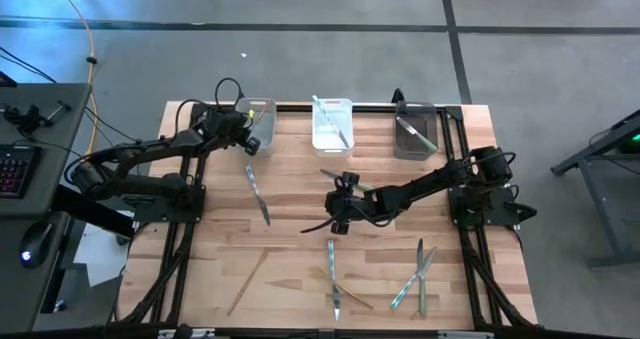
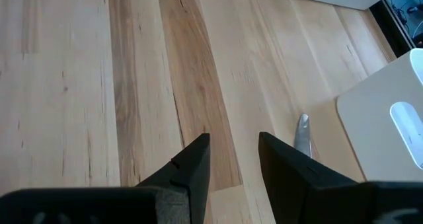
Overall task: Sort silverware by color (type)
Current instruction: Put the bottom right blue table knife into the white bin
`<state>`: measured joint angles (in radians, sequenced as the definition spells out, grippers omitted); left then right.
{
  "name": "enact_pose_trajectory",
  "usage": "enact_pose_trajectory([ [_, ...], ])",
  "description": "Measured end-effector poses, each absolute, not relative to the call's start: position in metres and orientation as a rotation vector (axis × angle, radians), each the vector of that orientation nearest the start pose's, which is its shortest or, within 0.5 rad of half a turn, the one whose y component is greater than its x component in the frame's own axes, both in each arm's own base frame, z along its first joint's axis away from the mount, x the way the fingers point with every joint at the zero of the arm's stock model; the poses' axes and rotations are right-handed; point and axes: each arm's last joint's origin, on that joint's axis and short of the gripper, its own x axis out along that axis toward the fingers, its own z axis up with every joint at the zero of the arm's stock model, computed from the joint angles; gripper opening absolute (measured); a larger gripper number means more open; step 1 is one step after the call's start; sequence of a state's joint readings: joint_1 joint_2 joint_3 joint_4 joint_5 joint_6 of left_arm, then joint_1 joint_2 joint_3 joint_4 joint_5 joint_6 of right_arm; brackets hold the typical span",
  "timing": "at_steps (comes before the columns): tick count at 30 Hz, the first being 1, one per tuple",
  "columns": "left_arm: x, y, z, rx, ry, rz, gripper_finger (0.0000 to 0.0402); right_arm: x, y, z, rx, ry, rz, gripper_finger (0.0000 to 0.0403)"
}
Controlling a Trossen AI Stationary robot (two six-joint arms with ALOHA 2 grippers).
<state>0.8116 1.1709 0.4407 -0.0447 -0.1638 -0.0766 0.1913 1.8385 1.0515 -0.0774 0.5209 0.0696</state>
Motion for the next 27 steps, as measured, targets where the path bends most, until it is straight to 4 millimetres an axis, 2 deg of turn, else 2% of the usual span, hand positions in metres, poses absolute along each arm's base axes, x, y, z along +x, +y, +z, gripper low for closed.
enact_pose_trajectory([
  [7,0.144,0.151,0.182,-0.234,0.646,0.89,0.0038,0.358,0.055,0.156,-0.274,0.841,-0.325,0.0113],
  [11,0.148,0.136,0.192,-0.199,0.539,0.723,0.0019,0.349,0.049,0.165,-0.289,0.896,-0.351,0.0113],
  [16,0.152,0.11,0.198,-0.123,0.377,0.604,0.0002,0.336,0.045,0.182,-0.275,0.928,-0.384,0.0096],
  [20,0.154,0.088,0.196,-0.073,0.282,0.499,0.0001,0.326,0.046,0.191,-0.23,0.961,-0.367,0.0058],
  [24,0.155,0.067,0.188,-0.022,0.223,0.386,0.0001,0.321,0.051,0.192,-0.159,0.995,-0.319,0.0012],
  [27,0.156,0.053,0.181,0.005,0.195,0.307,0.0,0.32,0.059,0.191,-0.084,1.005,-0.26,0.0006],
])
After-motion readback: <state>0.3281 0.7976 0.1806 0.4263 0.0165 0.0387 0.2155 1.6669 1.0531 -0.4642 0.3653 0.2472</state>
